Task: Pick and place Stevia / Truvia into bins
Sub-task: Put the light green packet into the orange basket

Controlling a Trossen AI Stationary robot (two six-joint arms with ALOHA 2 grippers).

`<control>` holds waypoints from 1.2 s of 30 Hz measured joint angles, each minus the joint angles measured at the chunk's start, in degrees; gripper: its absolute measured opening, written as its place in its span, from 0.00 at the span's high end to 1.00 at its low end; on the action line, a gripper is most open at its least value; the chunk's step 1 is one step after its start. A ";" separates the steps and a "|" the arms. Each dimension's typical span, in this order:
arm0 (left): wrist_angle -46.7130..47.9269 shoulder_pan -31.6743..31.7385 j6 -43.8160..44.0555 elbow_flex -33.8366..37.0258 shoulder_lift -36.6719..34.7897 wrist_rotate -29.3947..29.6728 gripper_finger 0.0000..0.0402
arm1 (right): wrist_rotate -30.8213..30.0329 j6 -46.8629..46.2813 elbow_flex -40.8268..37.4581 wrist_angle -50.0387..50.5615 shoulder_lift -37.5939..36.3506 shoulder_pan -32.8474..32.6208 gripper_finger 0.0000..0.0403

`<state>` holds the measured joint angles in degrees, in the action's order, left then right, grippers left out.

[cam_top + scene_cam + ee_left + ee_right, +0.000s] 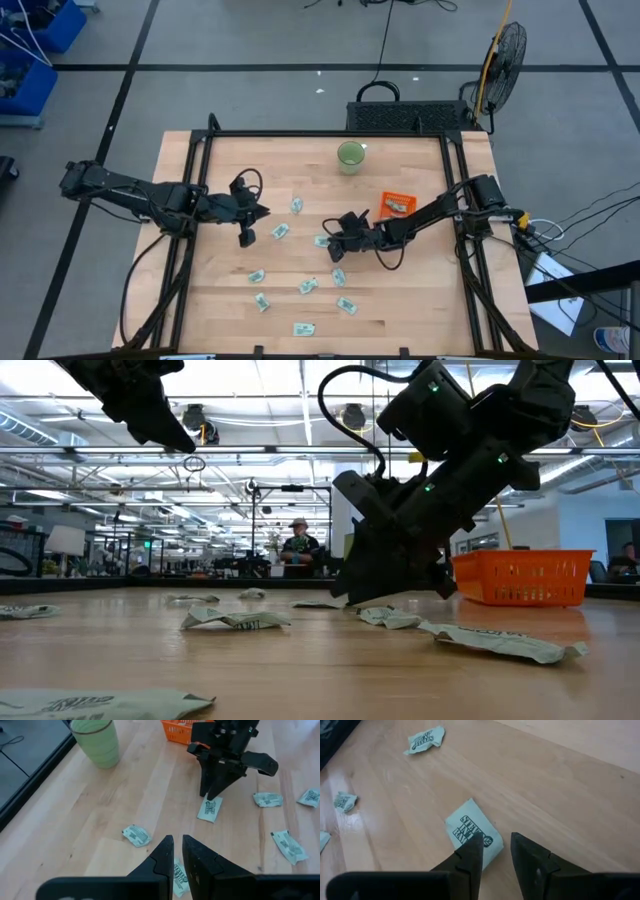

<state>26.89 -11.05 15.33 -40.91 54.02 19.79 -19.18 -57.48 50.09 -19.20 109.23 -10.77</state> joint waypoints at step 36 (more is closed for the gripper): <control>-0.15 0.00 0.07 0.00 -0.02 0.11 0.88 | -13.65 -13.67 -0.11 68.39 -38.17 -7.73 1.00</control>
<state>26.74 -11.05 15.40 -40.91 54.00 19.90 -32.83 -71.14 49.98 49.19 71.06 -18.50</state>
